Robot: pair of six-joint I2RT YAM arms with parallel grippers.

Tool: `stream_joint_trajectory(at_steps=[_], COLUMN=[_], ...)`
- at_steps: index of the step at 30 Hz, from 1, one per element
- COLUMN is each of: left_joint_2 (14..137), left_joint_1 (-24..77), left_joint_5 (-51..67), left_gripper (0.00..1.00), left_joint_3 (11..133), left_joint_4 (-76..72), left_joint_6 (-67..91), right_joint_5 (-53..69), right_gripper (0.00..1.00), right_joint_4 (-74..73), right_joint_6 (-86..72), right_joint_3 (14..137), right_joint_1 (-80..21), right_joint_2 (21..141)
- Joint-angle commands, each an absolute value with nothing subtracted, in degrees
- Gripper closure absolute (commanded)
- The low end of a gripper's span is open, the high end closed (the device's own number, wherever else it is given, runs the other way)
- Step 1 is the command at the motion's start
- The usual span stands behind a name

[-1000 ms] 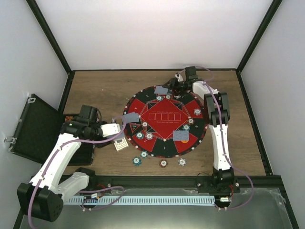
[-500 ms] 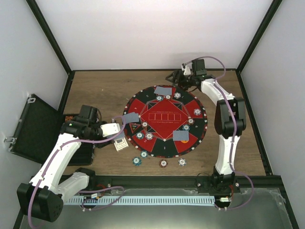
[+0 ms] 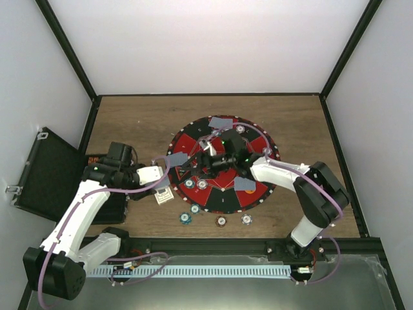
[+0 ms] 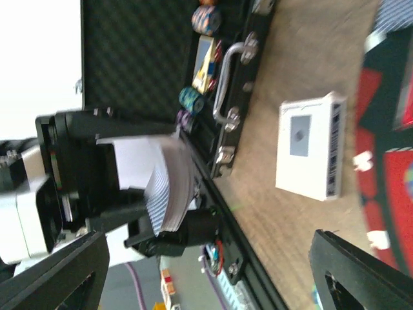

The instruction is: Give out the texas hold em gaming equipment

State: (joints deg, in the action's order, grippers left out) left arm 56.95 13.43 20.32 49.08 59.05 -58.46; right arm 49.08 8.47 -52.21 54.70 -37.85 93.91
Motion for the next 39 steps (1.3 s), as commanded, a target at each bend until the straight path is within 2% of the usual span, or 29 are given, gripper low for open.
stream_joint_trajectory(at_steps=[1, 18, 33, 39], left_joint_2=[57.0, 57.48, 57.35, 57.17], left_joint_1=[13.19, 13.2, 13.27, 13.27], left_joint_5=[22.66, 23.2, 22.85, 22.59], left_gripper=[0.76, 0.76, 0.76, 0.76], left_joint_3=[49.86, 50.15, 50.2, 50.51], left_joint_4=[57.36, 56.87, 57.38, 57.72], left_joint_6=[-57.86, -57.43, -57.57, -57.82], right_joint_5=[49.61, 51.3, 53.26, 53.3], right_gripper=[0.13, 0.18, 0.22, 0.29], right_joint_4=[20.54, 32.74, 35.85, 34.99], right_joint_6=[-60.15, -67.67, -70.91, -69.79], right_joint_3=[51.9, 57.89, 65.52, 63.19], right_joint_1=[-43.04, -52.38, -53.0, -51.21], right_joint_2=[92.29, 106.34, 115.48, 115.14])
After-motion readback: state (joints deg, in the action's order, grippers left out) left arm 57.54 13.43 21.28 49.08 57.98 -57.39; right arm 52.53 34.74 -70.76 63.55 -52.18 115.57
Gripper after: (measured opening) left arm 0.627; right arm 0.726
